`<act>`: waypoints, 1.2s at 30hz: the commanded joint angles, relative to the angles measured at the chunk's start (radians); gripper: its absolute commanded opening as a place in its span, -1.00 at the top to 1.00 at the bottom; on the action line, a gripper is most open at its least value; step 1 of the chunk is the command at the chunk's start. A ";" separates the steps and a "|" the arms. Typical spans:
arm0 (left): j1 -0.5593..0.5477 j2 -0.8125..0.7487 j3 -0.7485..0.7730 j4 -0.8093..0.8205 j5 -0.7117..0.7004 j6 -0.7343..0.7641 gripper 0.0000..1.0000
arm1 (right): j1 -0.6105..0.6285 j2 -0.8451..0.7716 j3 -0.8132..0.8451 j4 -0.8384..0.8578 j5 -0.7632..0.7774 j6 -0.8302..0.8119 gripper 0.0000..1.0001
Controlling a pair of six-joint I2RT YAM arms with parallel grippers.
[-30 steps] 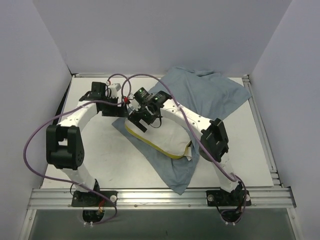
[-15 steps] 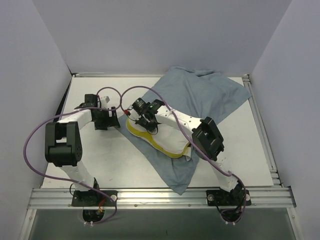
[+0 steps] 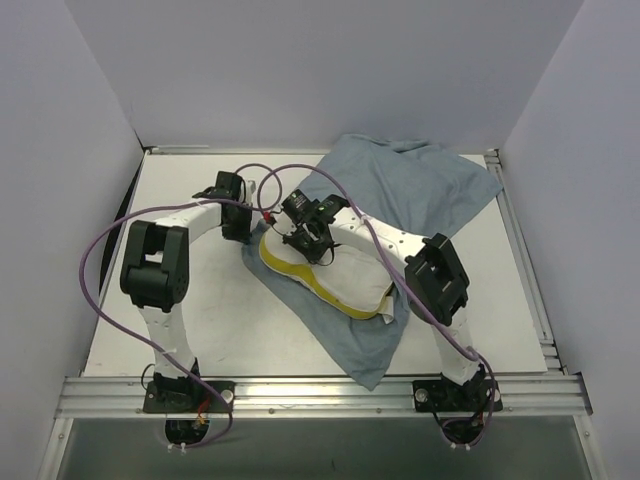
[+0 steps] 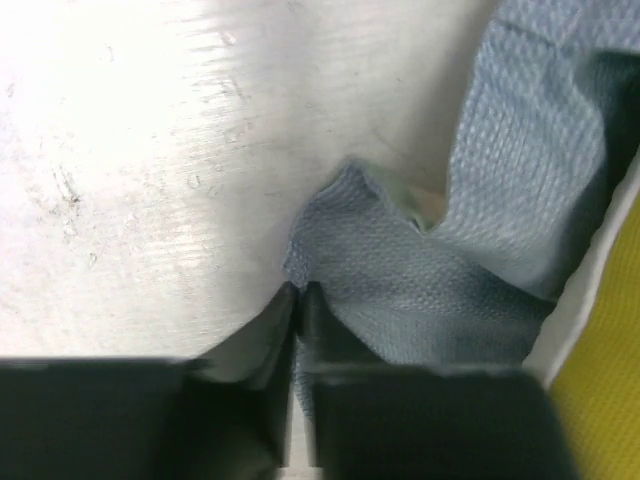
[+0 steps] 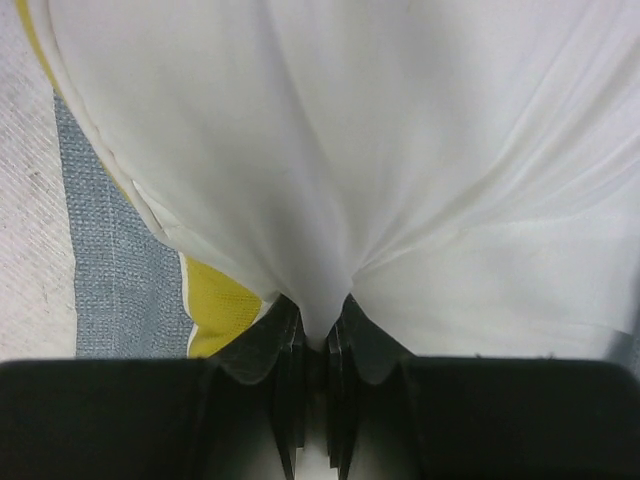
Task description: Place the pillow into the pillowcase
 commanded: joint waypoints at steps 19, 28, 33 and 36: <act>0.353 -0.362 -0.059 -0.820 0.144 0.469 1.00 | -0.200 0.098 -0.105 0.291 0.592 -0.149 1.00; 0.343 -0.568 -0.230 -0.693 0.475 0.812 0.29 | -0.074 -0.384 -0.598 0.309 0.121 -0.129 1.00; 0.134 -0.744 -0.285 -0.351 0.586 0.761 -0.48 | -0.154 -0.621 -0.810 0.274 -0.129 -0.155 1.00; -0.096 -0.709 -0.314 -0.106 0.445 0.681 -0.48 | -0.240 -0.685 -0.827 0.214 -0.187 -0.110 0.50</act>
